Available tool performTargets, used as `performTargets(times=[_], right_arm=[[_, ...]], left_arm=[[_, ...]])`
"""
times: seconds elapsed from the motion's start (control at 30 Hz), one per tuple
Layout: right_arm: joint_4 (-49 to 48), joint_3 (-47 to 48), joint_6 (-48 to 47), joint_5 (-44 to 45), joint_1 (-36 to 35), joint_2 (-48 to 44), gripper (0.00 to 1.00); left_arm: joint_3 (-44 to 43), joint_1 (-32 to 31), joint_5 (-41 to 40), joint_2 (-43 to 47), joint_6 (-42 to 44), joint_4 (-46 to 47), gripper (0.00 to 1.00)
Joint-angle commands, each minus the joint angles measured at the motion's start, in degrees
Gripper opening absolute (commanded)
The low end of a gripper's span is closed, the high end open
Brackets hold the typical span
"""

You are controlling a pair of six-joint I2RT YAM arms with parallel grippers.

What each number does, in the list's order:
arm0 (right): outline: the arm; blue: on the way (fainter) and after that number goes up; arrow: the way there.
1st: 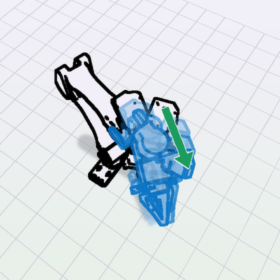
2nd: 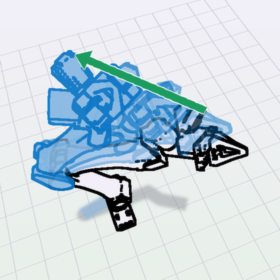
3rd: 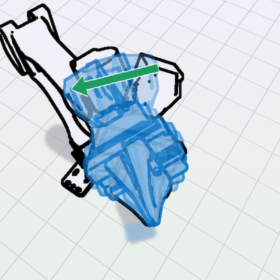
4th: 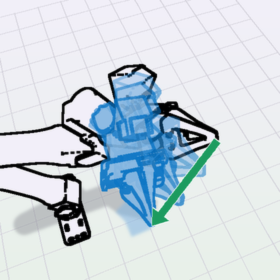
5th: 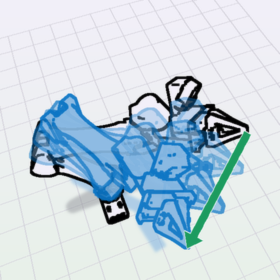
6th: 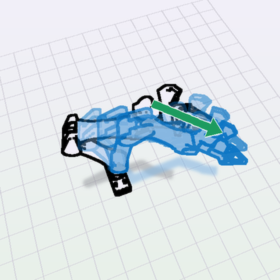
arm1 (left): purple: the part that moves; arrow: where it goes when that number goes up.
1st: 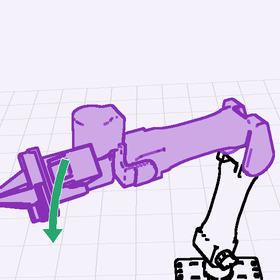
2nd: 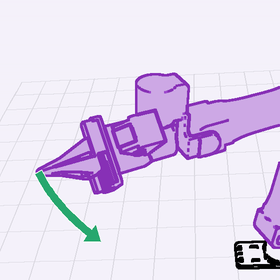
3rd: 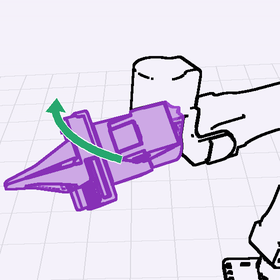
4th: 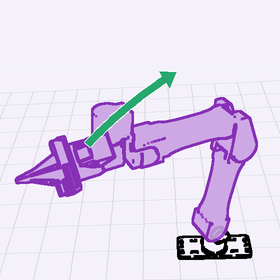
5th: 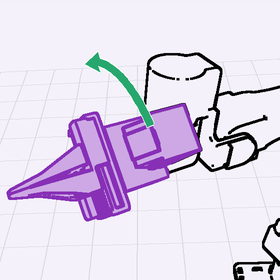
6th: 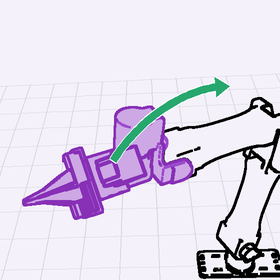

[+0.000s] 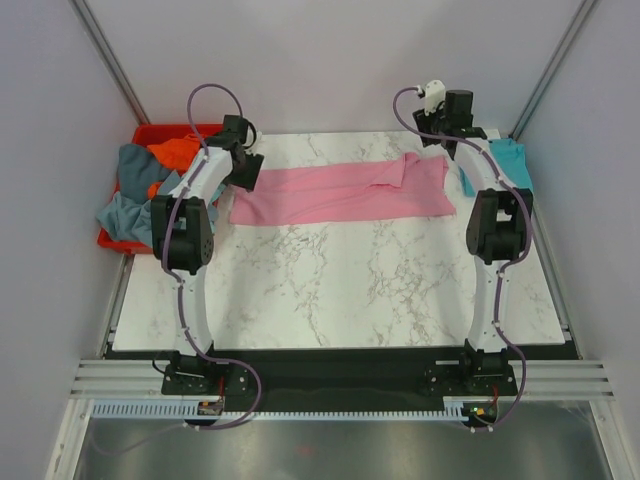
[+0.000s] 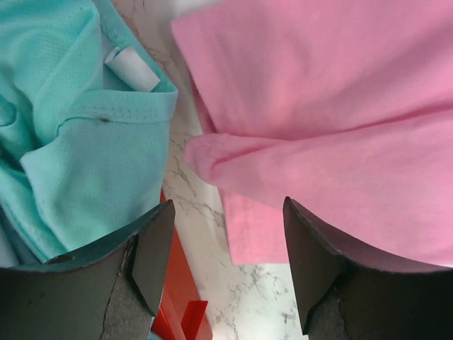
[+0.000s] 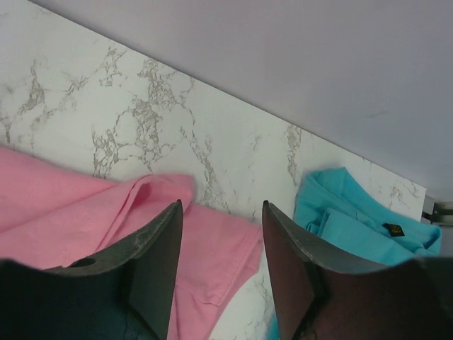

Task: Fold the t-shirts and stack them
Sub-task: Fold the tshirt

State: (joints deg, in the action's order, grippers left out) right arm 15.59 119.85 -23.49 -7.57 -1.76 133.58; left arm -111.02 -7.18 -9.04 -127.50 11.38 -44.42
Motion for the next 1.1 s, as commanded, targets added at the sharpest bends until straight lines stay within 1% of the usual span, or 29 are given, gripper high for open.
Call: performTargets(times=[0.0,0.03,0.1,0.17,0.2,0.23,0.3,0.33,0.37,0.4,0.5,0.57,0.7,0.9,1.07], right_arm=[[-2.94,1.88,4.58,1.6,-0.17,-6.83,0.57],[-2.94,0.66,5.28,-0.32,-0.17,-8.84,0.57],[-1.89,-1.1,8.0,-2.7,-0.17,-10.7,0.58],[-0.22,-4.0,9.94,-7.53,-0.17,-12.55,0.58],[0.13,-5.23,11.86,-9.11,-0.35,-12.9,0.57],[0.66,-7.51,12.75,-10.0,-0.35,-13.34,0.57],[1.19,-9.63,15.03,-13.07,-0.44,-13.35,0.57],[1.37,-11.29,16.79,-14.56,-0.44,-12.91,0.56],[1.72,-12.0,17.76,-17.71,-0.44,-12.64,0.56],[2.07,-12.53,18.73,-19.04,-0.44,-12.12,0.55],[2.69,-14.81,22.86,-23.61,-0.35,-9.66,0.54],[2.69,-15.52,25.5,-25.12,-0.17,-8.87,0.53],[3.39,-16.05,25.86,-25.83,0.18,-6.58,0.52],[5.85,-16.14,25.86,-27.05,0.35,-4.12,0.49],[6.11,-16.41,25.24,-25.65,0.44,-3.5,0.49]], left_arm=[[-0.08,-1.43,-0.9,8.84,-1.0,2.06,0.7],[1.67,-1.87,-0.2,10.94,-1.35,1.8,0.7],[4.05,-2.4,2.25,12.27,-1.45,1.45,0.7],[7.04,-2.75,4.89,12.45,-1.53,0.83,0.67],[7.74,-2.75,7.78,12.19,-2.23,-0.04,0.66],[8.53,-2.75,8.76,11.84,-2.58,-0.4,0.62],[8.8,-2.84,14.11,10.0,-2.5,-1.36,0.55],[8.81,-2.93,14.83,9.21,-2.5,-1.98,0.51],[8.81,-2.93,15.36,8.51,-2.5,-1.98,0.5],[8.81,-2.93,15.97,7.11,-2.33,-2.07,0.5],[7.66,-2.93,15.63,4.29,-2.67,-2.33,0.5],[7.49,-2.84,14.84,3.14,-2.41,-2.33,0.5],[7.49,-2.84,13.44,0.16,-2.32,-1.98,0.5],[8.01,-2.84,11.24,-2.05,-2.5,-1.37,0.5],[7.84,-2.93,10.36,-3.36,-2.59,-1.02,0.5]])
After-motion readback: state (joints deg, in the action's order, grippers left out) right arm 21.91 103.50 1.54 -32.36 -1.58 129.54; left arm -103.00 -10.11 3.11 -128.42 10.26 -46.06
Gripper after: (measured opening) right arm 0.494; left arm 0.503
